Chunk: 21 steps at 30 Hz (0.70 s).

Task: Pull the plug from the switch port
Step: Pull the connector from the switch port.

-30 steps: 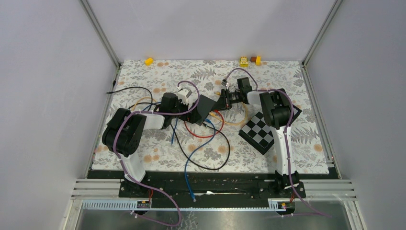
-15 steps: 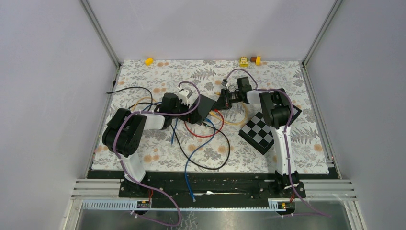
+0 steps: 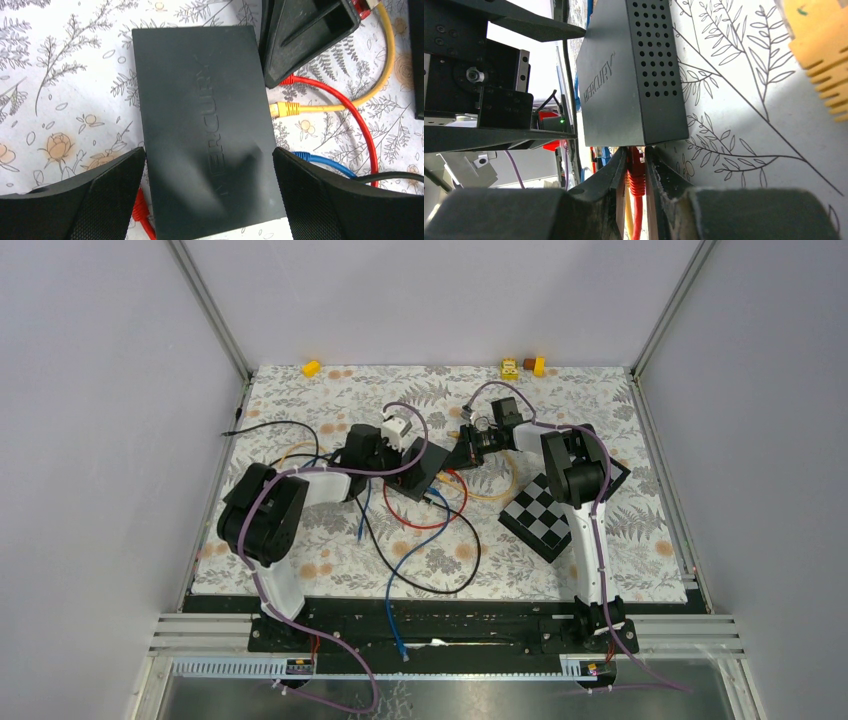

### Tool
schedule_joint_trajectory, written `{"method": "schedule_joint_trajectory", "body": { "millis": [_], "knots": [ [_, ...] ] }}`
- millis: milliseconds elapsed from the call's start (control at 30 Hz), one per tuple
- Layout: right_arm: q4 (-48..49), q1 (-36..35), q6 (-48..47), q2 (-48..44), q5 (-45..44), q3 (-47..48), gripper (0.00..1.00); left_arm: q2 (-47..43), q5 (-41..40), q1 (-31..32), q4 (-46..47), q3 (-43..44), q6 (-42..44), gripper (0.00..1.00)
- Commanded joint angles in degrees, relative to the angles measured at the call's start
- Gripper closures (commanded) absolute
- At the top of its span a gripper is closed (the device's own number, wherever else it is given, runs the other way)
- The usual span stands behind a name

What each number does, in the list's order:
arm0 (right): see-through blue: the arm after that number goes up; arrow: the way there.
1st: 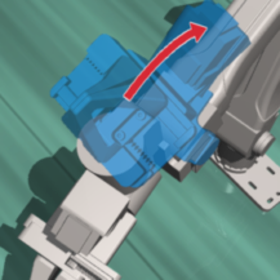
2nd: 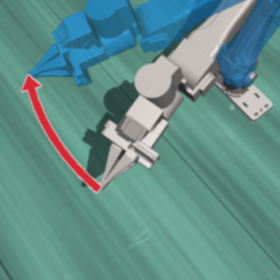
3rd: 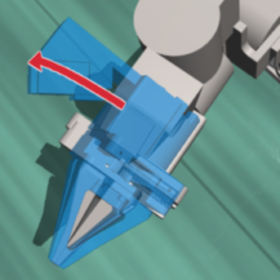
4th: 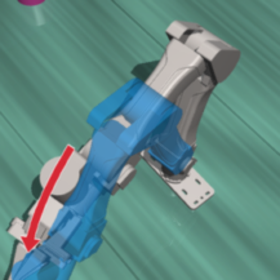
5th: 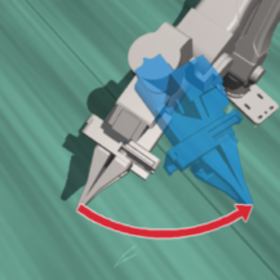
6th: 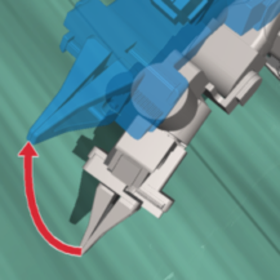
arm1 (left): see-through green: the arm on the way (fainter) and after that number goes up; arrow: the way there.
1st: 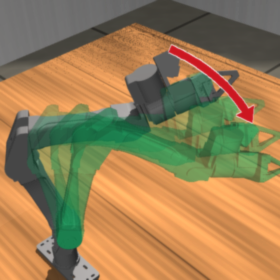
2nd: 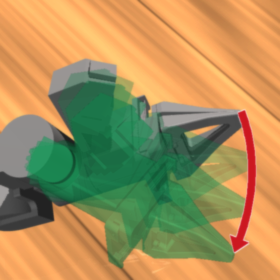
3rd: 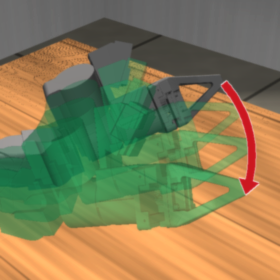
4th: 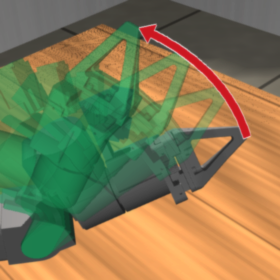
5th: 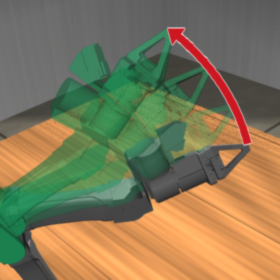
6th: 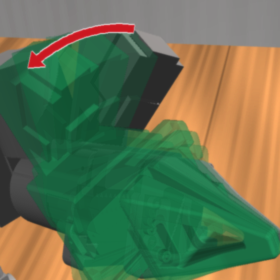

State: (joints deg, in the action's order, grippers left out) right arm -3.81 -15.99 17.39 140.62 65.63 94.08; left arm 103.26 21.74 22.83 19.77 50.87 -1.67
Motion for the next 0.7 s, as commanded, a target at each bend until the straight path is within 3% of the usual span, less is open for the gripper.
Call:
{"method": "schedule_joint_trajectory", "body": {
  "millis": [0,300,667],
  "knots": [
    [-2.95,0.56,-4.04,2.78,-5.72,1.57,0.85,1.22,-1.01,0.85,4.14,3.55,1.23,0.01],
    [-2.70,0.52,-4.29,3.02,-5.16,1.44,0.86,5.34,-12.17,6.96,-0.85,10.67,7.23,0.01],
    [-2.74,0.52,-4.18,2.61,-5.21,1.28,0.87,9.45,-23.36,10.03,-5.05,14.03,11.75,0.01]
  ]
}}
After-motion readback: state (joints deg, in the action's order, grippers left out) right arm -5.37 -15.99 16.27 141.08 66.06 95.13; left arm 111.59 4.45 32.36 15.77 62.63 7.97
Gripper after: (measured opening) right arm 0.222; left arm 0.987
